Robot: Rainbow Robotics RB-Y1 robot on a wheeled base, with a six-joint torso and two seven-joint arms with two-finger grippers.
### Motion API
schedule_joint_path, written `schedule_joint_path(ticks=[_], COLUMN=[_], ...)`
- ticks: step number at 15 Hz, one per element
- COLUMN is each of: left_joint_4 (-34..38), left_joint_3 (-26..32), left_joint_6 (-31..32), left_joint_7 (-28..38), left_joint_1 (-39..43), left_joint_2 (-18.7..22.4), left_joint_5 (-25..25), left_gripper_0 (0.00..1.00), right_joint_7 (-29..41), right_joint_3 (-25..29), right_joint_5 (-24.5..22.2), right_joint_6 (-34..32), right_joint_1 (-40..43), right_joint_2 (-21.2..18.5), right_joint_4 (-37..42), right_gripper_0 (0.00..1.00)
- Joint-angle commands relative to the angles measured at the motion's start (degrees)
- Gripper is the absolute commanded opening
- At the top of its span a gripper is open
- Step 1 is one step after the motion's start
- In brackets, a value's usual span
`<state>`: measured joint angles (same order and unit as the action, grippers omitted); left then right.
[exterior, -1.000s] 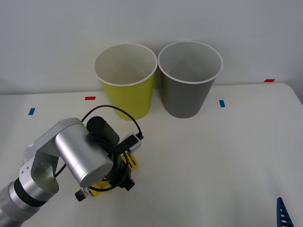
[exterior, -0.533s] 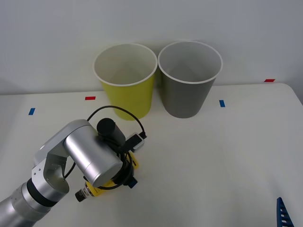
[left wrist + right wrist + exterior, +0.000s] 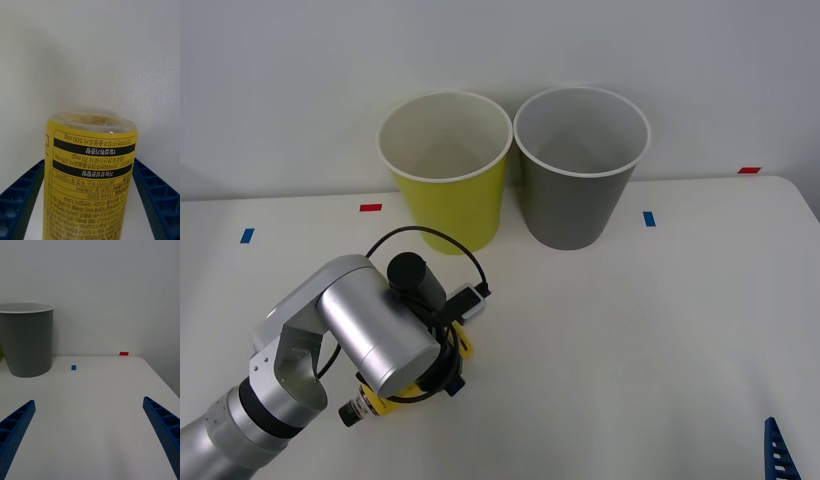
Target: Put cans in the gray bin and PET bottles in the light green bin.
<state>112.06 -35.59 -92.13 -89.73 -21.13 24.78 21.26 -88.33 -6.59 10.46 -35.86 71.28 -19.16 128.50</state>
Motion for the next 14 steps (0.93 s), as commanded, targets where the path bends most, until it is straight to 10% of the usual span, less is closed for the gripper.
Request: schedule_joint_path(ticks=[1,14], left_joint_4=[0.0,11.3], left_joint_3=[0.0,0.1], left_joint_6=[0.3,4.9], left_joint_7=[-0.5,-0.7], left_joint_1=[0.0,0.1], left_joint_2=[0.0,4.8], left_joint_5=[0.0,1.9], left_gripper_0=[0.00,0.00], right_joint_7=[0.0,0.0], right_joint_3=[0.0,0.0], right_joint_5=[0.0,0.0], right_joint_6=[0.0,0.0], right_joint_1=[0.0,0.0], right_joint_2=[0.0,0.0], right_joint_4=[0.0,0.0], right_gripper_0=[1.00,1.00])
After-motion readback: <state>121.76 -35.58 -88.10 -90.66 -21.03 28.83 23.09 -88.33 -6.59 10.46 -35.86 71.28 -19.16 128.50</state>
